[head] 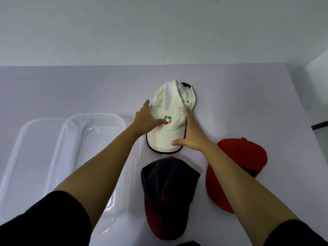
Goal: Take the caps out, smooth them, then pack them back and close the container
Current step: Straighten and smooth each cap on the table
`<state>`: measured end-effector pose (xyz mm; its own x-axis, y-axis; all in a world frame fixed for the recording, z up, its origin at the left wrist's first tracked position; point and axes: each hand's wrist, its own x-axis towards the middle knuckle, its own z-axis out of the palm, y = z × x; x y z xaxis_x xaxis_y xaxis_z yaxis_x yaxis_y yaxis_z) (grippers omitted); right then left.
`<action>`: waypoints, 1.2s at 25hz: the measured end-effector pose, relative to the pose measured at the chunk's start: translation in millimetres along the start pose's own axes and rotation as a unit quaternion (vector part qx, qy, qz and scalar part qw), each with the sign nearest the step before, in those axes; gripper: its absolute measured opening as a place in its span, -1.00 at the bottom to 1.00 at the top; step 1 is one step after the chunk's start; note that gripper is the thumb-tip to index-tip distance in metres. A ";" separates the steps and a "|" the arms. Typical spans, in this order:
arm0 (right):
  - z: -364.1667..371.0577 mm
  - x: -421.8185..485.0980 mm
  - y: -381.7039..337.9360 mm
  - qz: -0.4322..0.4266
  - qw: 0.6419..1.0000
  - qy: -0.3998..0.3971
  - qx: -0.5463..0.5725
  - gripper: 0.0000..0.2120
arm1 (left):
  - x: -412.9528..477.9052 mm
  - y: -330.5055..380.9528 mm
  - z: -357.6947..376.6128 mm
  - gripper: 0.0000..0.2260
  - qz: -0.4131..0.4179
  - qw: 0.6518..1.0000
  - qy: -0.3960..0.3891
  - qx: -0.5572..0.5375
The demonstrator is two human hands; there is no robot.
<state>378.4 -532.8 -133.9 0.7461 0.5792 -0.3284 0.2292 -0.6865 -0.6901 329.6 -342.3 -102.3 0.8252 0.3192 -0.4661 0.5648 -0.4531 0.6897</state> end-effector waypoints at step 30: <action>-36.2 5.9 -34.6 -0.011 0.985 0.173 0.024 -0.60 | -1.5 12.3 -7.8 -0.63 0.103 0.980 0.171 -0.010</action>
<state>397.5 -521.6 -88.7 0.9120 0.4025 -0.0795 0.2234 -0.6497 -0.7267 335.3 -341.9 -88.7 0.8684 0.4847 -0.1048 0.3833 -0.5221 0.7619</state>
